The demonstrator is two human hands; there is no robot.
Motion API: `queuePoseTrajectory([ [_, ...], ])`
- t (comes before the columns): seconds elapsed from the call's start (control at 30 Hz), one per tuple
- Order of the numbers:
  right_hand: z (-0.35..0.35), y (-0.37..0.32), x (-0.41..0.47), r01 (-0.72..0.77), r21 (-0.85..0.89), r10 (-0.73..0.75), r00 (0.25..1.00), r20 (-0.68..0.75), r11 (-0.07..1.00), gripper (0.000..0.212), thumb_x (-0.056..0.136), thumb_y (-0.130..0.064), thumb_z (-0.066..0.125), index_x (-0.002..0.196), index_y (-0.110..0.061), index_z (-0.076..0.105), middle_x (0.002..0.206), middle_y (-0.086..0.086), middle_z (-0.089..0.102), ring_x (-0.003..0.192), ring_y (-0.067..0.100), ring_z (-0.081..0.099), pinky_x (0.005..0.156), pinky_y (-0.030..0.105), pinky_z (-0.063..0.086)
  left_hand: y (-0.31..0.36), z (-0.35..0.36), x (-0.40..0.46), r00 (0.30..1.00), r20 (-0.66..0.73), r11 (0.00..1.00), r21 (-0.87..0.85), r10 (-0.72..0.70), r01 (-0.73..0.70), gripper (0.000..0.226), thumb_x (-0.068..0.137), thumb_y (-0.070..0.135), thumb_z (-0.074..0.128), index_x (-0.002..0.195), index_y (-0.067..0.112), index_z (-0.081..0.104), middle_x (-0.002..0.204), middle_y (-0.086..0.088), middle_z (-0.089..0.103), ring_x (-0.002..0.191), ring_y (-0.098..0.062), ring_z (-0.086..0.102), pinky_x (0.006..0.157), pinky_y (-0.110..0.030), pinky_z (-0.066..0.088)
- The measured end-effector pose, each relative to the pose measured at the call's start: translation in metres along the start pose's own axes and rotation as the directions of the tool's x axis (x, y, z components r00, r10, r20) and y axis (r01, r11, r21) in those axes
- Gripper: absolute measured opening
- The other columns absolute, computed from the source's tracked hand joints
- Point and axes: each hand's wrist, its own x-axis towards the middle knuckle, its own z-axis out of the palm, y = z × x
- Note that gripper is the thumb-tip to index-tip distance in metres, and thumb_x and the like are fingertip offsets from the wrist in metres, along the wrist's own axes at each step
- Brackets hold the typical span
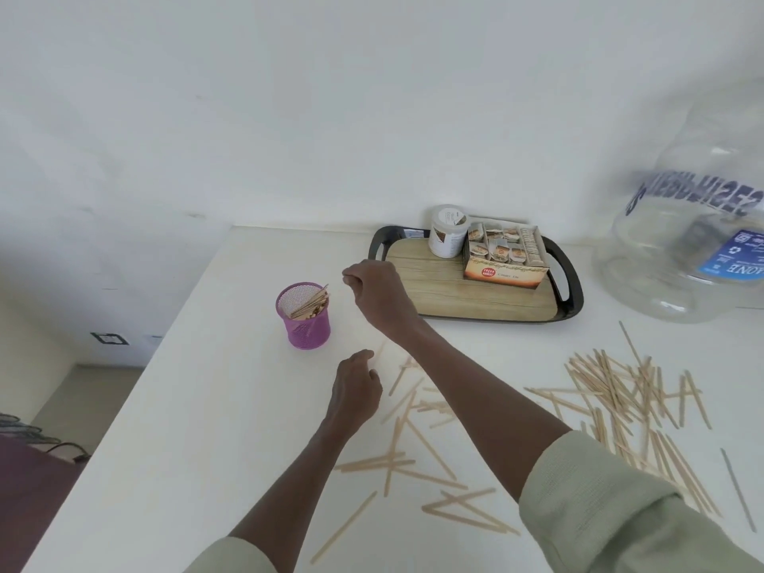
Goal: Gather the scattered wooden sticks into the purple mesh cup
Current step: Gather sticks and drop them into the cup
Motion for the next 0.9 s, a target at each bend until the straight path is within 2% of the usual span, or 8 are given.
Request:
queuePoseTrajectory([
  [0.1, -0.021, 0.03, -0.018, -0.062, 0.029, 0.063, 0.996, -0.068, 0.998, 0.032, 0.088, 0.004, 0.053, 0.059, -0.003, 0.042, 0.055, 0.003, 0.045, 0.059, 0.023, 0.04, 0.059, 0.035, 0.033, 0.002, 0.004, -0.002, 0.998, 0.037, 0.998, 0.033, 0.05, -0.051, 0.046, 0.094, 0.003, 0.041, 0.139, 0.005, 0.05, 0.142, -0.013, 0.054, 0.135, -0.026, 0.044, 0.111, -0.031, 0.033],
  [0.23, -0.056, 0.086, -0.054, -0.198, 0.039, 0.201, 0.976, -0.083, 0.979, 0.017, 0.088, 0.0, 0.059, 0.076, 0.008, 0.068, 0.073, 0.017, 0.071, 0.073, 0.03, 0.064, 0.074, 0.04, 0.049, 0.007, 0.01, -0.009, 0.991, 0.084, 0.993, 0.062, 0.1, -0.105, 0.046, 0.096, 0.006, 0.041, 0.141, 0.007, 0.049, 0.145, -0.01, 0.051, 0.138, -0.023, 0.042, 0.114, -0.03, 0.03],
  [0.4, -0.102, 0.163, -0.112, -0.405, -0.056, 0.399, 0.913, -0.087, 0.913, 0.017, 0.086, 0.001, 0.056, 0.079, 0.012, 0.066, 0.079, 0.024, 0.07, 0.079, 0.038, 0.063, 0.076, 0.045, 0.05, 0.016, 0.019, -0.019, 0.984, 0.12, 0.983, 0.108, 0.133, -0.146, 0.047, 0.095, 0.026, 0.059, 0.139, 0.01, 0.052, 0.142, -0.006, 0.054, 0.134, -0.024, 0.045, 0.111, -0.033, 0.034],
  [0.5, -0.124, 0.203, -0.148, -0.541, -0.118, 0.53, 0.84, -0.112, 0.833, 0.02, 0.089, -0.003, 0.054, 0.087, 0.007, 0.071, 0.091, 0.019, 0.073, 0.091, 0.036, 0.066, 0.083, 0.04, 0.052, 0.028, 0.027, -0.022, 0.984, 0.1, 0.979, 0.125, 0.148, -0.16, 0.045, 0.092, 0.028, 0.064, 0.133, 0.01, 0.057, 0.135, -0.006, 0.059, 0.127, -0.025, 0.051, 0.104, -0.033, 0.04],
  [0.57, -0.138, 0.225, -0.172, -0.635, -0.131, 0.62, 0.772, -0.138, 0.762, 0.023, 0.092, -0.011, 0.058, 0.106, 0.0, 0.073, 0.115, 0.015, 0.071, 0.113, 0.032, 0.062, 0.097, 0.035, 0.046, 0.034, 0.031, -0.025, 0.985, 0.1, 0.981, 0.121, 0.142, -0.154, 0.049, 0.089, 0.031, 0.068, 0.132, 0.01, 0.058, 0.135, -0.006, 0.059, 0.126, -0.025, 0.051, 0.102, -0.032, 0.04],
  [0.67, -0.153, 0.252, -0.201, -0.718, -0.258, 0.74, 0.673, -0.018, 0.646, 0.053, 0.092, -0.039, 0.062, 0.134, -0.008, 0.055, 0.134, 0.018, 0.057, 0.132, 0.034, 0.046, 0.109, 0.041, 0.037, 0.04, 0.037, -0.03, 0.982, 0.151, 0.984, 0.121, 0.113, -0.132, 0.07, 0.081, 0.043, 0.076, 0.137, 0.01, 0.052, 0.139, -0.007, 0.052, 0.13, -0.025, 0.046, 0.102, -0.032, 0.039],
  [0.8, -0.158, 0.273, -0.229, -0.787, -0.368, 0.855, 0.516, 0.049, 0.496, 0.072, 0.089, -0.059, 0.058, 0.138, -0.009, 0.044, 0.139, 0.025, 0.045, 0.134, 0.043, 0.037, 0.106, 0.05, 0.037, 0.045, 0.046, -0.038, 0.974, 0.202, 0.978, 0.16, 0.1, -0.134, 0.092, 0.072, 0.046, 0.083, 0.145, 0.009, 0.042, 0.146, -0.009, 0.043, 0.135, -0.027, 0.036, 0.107, -0.036, 0.037],
  [0.9, -0.152, 0.276, -0.241, -0.779, -0.375, 0.857, 0.506, 0.096, 0.502, 0.068, 0.089, -0.056, 0.06, 0.133, -0.006, 0.047, 0.138, 0.024, 0.048, 0.134, 0.041, 0.039, 0.109, 0.05, 0.037, 0.052, 0.052, -0.04, 0.982, 0.163, 0.979, 0.165, 0.09, -0.117, 0.082, 0.076, 0.038, 0.081, 0.143, 0.009, 0.044, 0.14, -0.01, 0.048, 0.131, -0.029, 0.04, 0.104, -0.037, 0.039],
])
